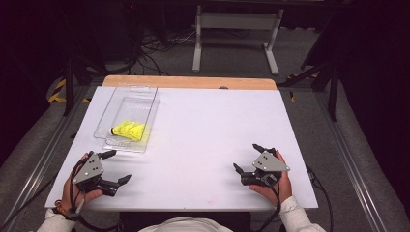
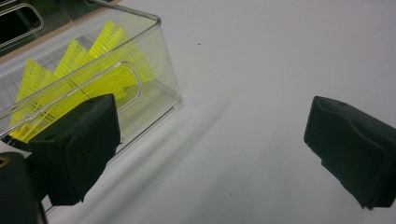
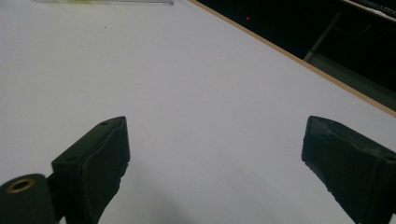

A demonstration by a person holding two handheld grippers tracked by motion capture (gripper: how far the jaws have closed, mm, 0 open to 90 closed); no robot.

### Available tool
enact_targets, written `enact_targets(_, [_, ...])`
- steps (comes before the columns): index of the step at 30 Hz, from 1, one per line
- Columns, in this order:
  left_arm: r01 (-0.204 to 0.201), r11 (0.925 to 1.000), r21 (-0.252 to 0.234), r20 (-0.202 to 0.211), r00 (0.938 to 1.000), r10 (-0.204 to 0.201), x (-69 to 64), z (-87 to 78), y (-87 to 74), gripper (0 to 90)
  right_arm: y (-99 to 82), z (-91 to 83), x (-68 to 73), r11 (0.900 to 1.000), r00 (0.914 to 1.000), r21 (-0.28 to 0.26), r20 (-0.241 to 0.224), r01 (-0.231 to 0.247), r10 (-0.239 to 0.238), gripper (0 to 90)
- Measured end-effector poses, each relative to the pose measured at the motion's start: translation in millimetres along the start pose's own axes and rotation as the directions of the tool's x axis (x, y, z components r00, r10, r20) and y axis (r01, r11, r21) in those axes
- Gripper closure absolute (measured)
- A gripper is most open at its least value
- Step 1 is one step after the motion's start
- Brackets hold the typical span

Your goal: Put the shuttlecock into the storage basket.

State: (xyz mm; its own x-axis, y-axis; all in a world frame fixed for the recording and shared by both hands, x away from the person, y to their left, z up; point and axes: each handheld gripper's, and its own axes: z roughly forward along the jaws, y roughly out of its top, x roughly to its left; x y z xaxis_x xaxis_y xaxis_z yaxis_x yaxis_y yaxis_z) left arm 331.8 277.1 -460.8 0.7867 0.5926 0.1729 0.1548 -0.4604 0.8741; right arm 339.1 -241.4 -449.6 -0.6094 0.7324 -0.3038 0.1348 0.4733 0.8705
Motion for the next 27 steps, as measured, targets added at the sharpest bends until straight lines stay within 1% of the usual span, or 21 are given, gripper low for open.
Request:
enact_targets(2, [0.000,1.0000,0.002,-0.002,1.0000,0.000,-0.1,0.0,0.1,4.7,-0.5,-0.2,-0.6,1.0000,1.0000,0.000,0.001,-0.004,0.004,8.1])
enact_targets(4, [-0.003,1.0000,0.003,-0.009,1.0000,0.003,-0.4,-0.7,0.2,4.7,-1.2,-1.6,-2.6,0.9996,0.9997,-0.017,-0.006,-0.022,0.022,7.5])
enact_targets(6, [-0.002,1.0000,0.002,-0.010,1.0000,0.002,-0.6,-0.7,0.3,4.7,-1.1,-2.3,-2.4,0.9992,0.9995,-0.029,-0.017,-0.028,0.028,6.8])
enact_targets(11, [-0.007,0.9999,-0.008,-0.002,1.0000,0.007,-0.1,0.1,1.2,4.6,-1.6,-0.7,-1.3,0.9995,0.9995,-0.026,-0.024,-0.020,0.019,6.7])
enact_targets(13, [-0.011,0.9999,-0.002,0.000,0.9999,0.011,-0.1,-0.9,0.2,4.6,-1.0,-0.7,-2.1,0.9985,0.9987,-0.041,-0.036,-0.037,0.035,5.1])
enact_targets(15, [-0.007,0.9998,-0.018,-0.001,1.0000,0.007,0.1,-3.3,-0.6,4.6,0.3,-0.6,-2.0,0.9981,0.9990,-0.046,-0.023,-0.040,0.039,5.1])
enact_targets(19, [-0.004,0.9996,-0.028,-0.001,1.0000,0.004,0.6,-5.5,-0.9,4.4,2.0,0.2,-0.6,0.9983,0.9991,-0.043,0.012,-0.039,0.040,5.1])
enact_targets(22, [-0.003,0.9996,-0.026,-0.003,1.0000,0.003,0.6,-5.3,-1.0,4.3,3.2,1.8,1.1,0.9995,0.9992,-0.030,0.038,-0.013,0.014,5.2])
enact_targets(27, [0.003,0.9997,-0.022,-0.007,1.0000,-0.004,0.4,-5.1,-1.5,4.2,3.5,3.0,1.7,0.9997,0.9988,-0.024,0.050,0.004,-0.003,5.3])
